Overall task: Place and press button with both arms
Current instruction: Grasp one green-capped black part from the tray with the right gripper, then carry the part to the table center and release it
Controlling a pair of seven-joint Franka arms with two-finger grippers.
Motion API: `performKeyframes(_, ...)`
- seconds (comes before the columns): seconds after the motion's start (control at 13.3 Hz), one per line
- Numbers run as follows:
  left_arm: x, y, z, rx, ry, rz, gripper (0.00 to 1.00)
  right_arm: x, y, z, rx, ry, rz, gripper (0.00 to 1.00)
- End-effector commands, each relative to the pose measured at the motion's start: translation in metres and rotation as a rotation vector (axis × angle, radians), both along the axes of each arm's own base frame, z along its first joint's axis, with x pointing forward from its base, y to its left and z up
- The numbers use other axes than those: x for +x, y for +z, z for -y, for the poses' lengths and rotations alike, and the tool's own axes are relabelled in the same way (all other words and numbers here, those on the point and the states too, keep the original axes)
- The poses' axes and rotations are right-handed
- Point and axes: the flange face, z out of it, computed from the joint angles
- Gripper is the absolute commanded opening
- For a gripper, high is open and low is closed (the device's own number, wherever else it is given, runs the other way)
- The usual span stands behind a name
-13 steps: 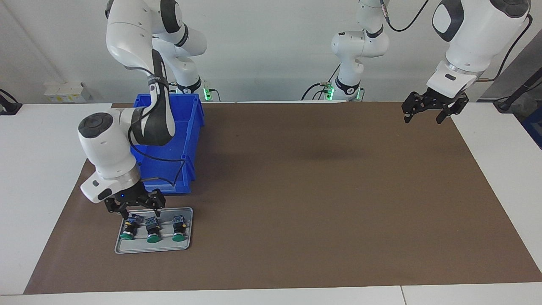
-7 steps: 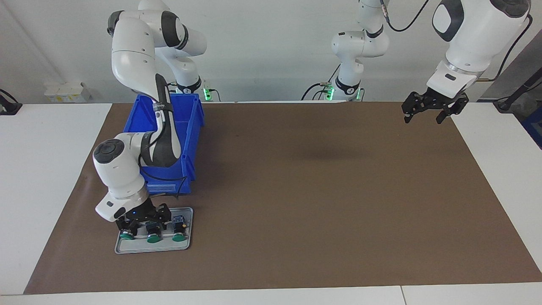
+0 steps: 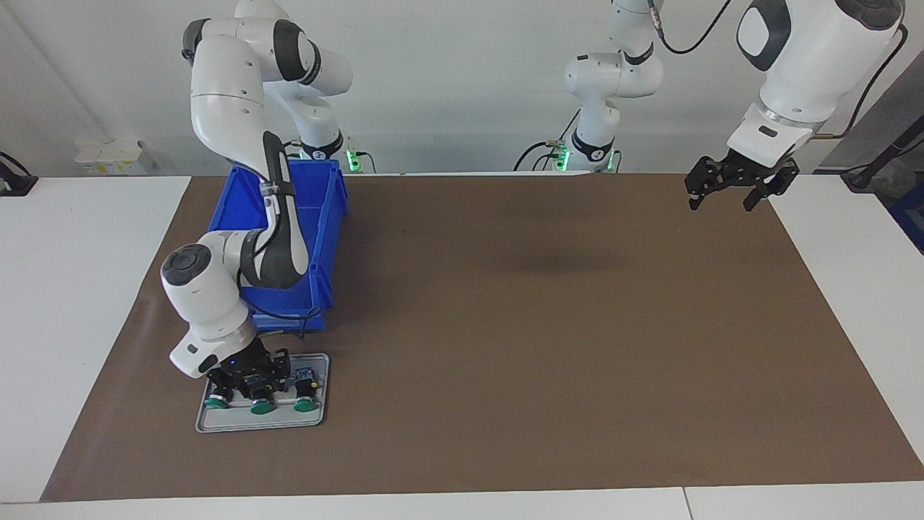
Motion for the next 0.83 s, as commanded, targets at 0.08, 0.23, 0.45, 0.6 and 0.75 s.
performKeyframes(0.08,-0.002,-0.001,-0.003,0.016,0.006,0.008,1.0,0.006,0.025,0.004,0.033,-0.034,0.0,0.0)
performKeyframes(0.23,-0.002,-0.001,-0.003,0.016,0.007,0.008,1.0,0.017,0.06,-0.005,0.11,-0.331,-0.042,0.0)
performKeyframes(0.45,-0.002,-0.001,-0.003,0.016,0.007,0.008,1.0,0.022,0.105,-0.017,0.226,-0.74,-0.006,0.0)
performKeyframes(0.6,-0.002,-0.001,-0.003,0.016,0.007,0.008,1.0,0.011,0.144,-0.061,0.276,-0.921,-0.025,0.0)
performKeyframes(0.75,-0.002,-0.001,-0.003,0.016,0.007,0.008,1.0,-0.007,0.168,-0.107,0.302,-1.085,-0.076,0.0)
